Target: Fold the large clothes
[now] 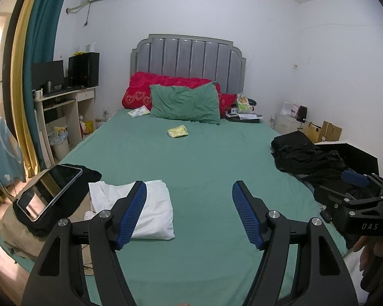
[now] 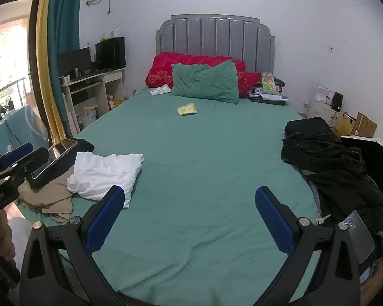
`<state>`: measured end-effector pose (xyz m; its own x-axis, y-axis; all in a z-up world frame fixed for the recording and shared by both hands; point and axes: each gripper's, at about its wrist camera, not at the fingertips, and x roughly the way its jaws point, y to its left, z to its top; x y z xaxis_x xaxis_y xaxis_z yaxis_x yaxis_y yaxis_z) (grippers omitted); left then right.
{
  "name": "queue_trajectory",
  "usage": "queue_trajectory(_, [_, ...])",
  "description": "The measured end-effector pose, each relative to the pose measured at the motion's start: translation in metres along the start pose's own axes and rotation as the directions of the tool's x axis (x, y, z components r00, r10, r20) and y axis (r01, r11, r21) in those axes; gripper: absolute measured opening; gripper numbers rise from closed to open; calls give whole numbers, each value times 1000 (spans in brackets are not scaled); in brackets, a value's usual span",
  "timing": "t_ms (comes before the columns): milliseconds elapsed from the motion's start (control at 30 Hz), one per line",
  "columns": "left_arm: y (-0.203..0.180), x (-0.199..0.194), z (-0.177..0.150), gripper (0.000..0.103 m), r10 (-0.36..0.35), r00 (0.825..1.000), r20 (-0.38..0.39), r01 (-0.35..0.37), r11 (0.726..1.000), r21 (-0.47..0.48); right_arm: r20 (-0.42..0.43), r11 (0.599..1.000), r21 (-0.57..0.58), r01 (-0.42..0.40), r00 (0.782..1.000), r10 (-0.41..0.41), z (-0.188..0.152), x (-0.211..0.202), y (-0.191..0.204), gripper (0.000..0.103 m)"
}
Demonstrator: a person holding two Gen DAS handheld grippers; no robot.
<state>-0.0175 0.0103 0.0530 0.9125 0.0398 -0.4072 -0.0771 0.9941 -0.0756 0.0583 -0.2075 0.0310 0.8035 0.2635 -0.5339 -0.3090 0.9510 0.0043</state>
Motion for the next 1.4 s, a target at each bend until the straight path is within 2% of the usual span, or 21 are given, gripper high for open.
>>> queue_trajectory(1400, [6, 3, 1, 73, -2, 1000, 2, 2, 1000, 9, -12, 1000, -1, 0, 1000, 0, -4, 6, 1, 101])
